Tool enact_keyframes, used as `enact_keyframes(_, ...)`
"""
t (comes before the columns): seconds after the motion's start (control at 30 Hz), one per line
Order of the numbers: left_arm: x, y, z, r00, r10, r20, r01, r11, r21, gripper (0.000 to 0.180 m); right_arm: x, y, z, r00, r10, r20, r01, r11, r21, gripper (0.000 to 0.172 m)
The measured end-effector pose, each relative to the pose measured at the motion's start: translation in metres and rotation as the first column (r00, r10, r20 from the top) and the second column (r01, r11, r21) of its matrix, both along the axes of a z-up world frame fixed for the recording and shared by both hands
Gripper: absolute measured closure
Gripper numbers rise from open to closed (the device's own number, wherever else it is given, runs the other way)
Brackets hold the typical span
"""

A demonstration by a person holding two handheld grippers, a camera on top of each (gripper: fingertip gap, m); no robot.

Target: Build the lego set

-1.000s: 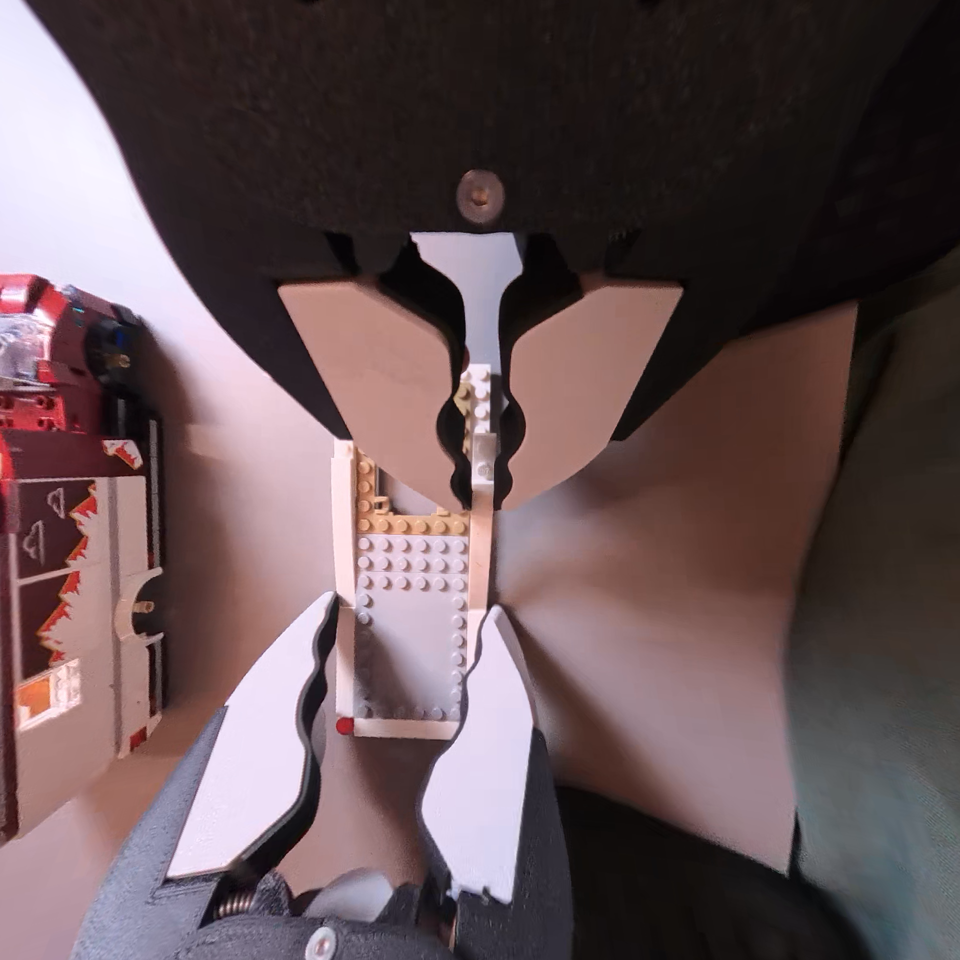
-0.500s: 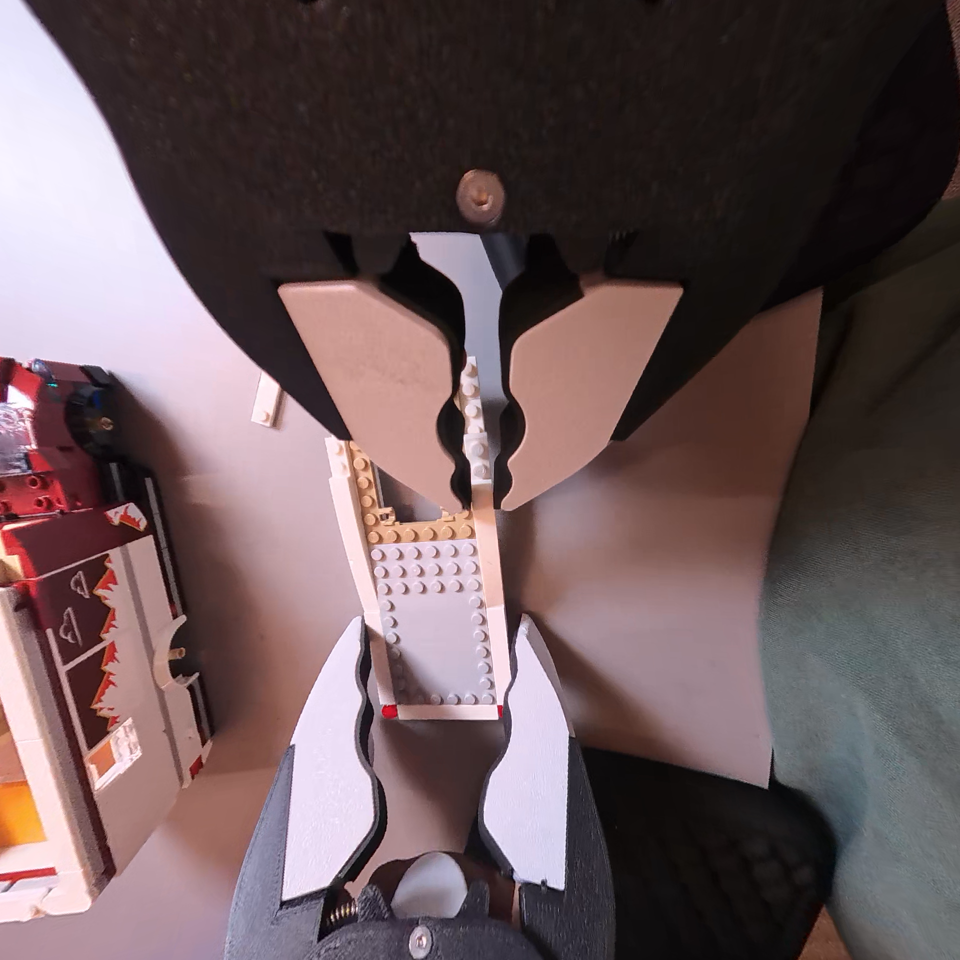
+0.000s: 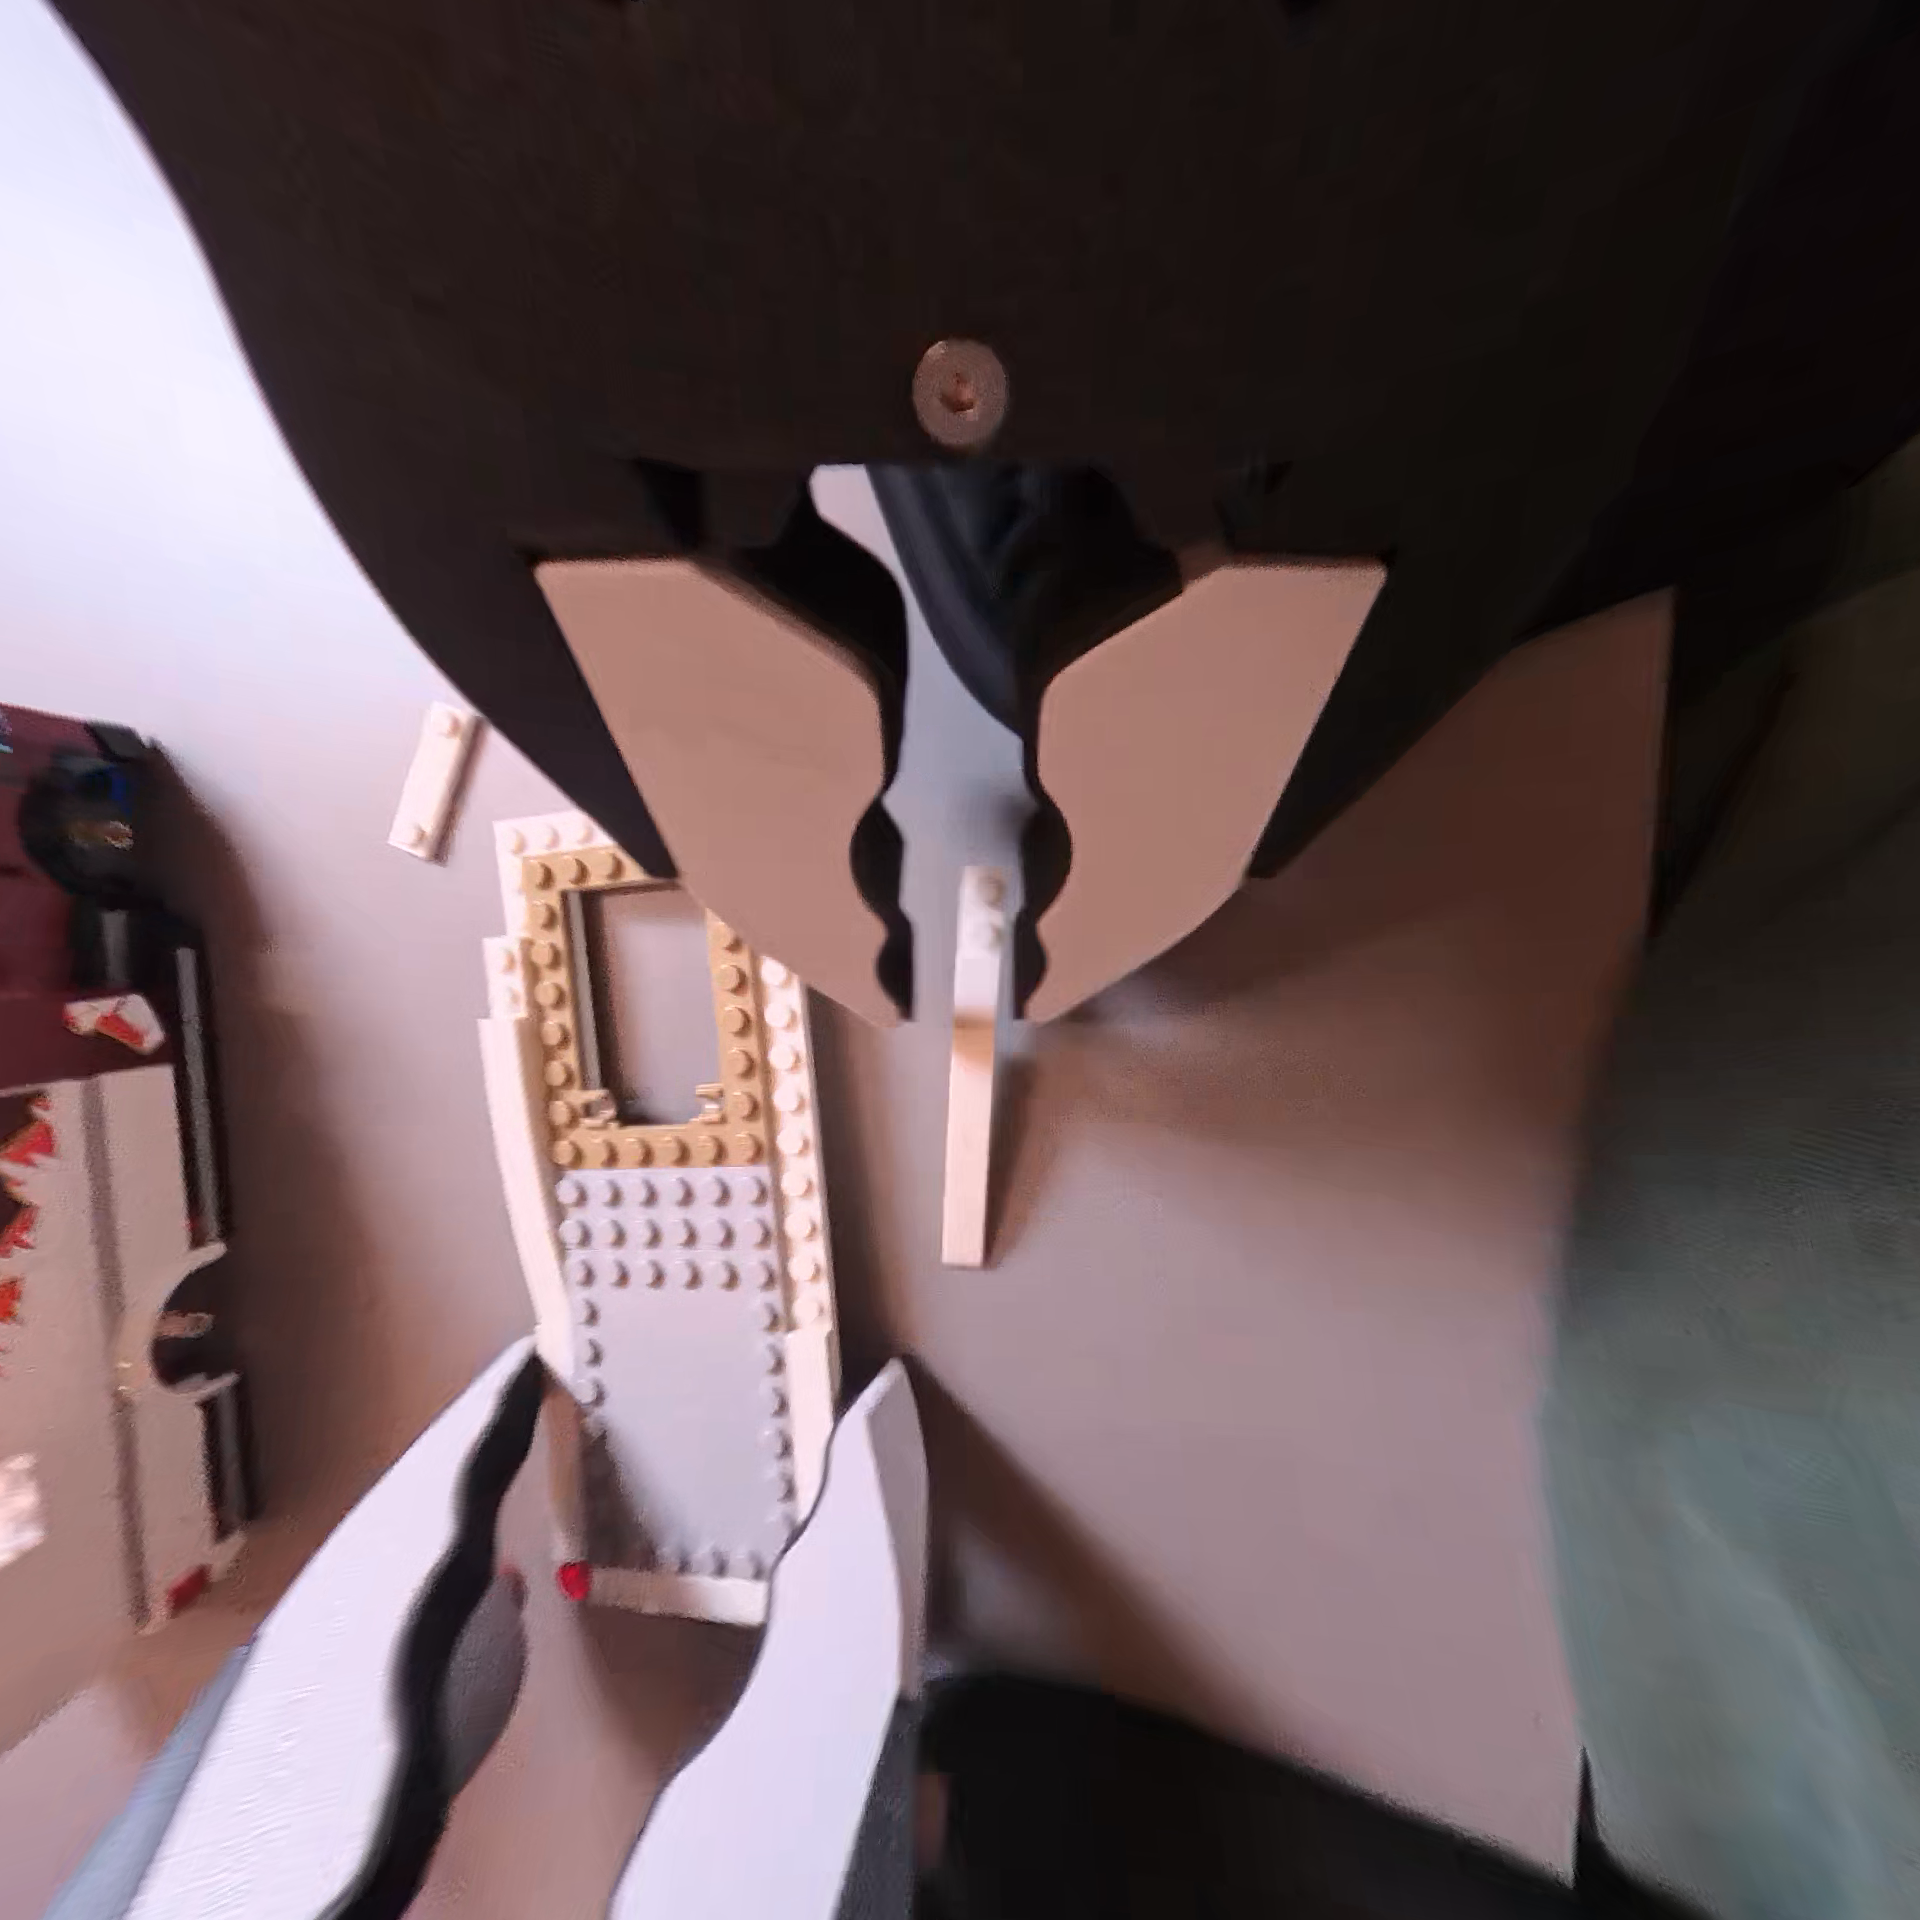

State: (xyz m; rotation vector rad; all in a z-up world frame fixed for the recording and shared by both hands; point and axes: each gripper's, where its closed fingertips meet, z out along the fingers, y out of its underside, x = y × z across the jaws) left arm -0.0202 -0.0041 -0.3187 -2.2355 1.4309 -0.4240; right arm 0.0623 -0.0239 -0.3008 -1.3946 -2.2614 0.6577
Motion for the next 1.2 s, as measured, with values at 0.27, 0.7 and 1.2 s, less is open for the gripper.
enact_keyframes(0.27, -0.002, -0.002, 0.006, 0.998, -0.003, 0.056, 0.004, 1.000, -0.011, 0.107, -0.028, 0.065, 0.027, 0.995, -0.083, -0.050, 0.081, 0.996, -0.046, 0.146)
enact_keyframes(0.7, -0.014, 0.001, 0.002, 0.999, 0.044, 0.014, -0.044, 0.998, -0.046, 0.114, -0.046, 0.077, -0.007, 0.984, 0.081, 0.159, -0.061, 0.990, -0.129, 0.160)
enact_keyframes(1.2, -0.011, -0.001, 0.002, 0.999, 0.017, -0.049, -0.020, 0.997, -0.070, 0.114, -0.044, 0.076, 0.001, 0.969, 0.076, 0.234, -0.037, 0.985, -0.166, 0.165)
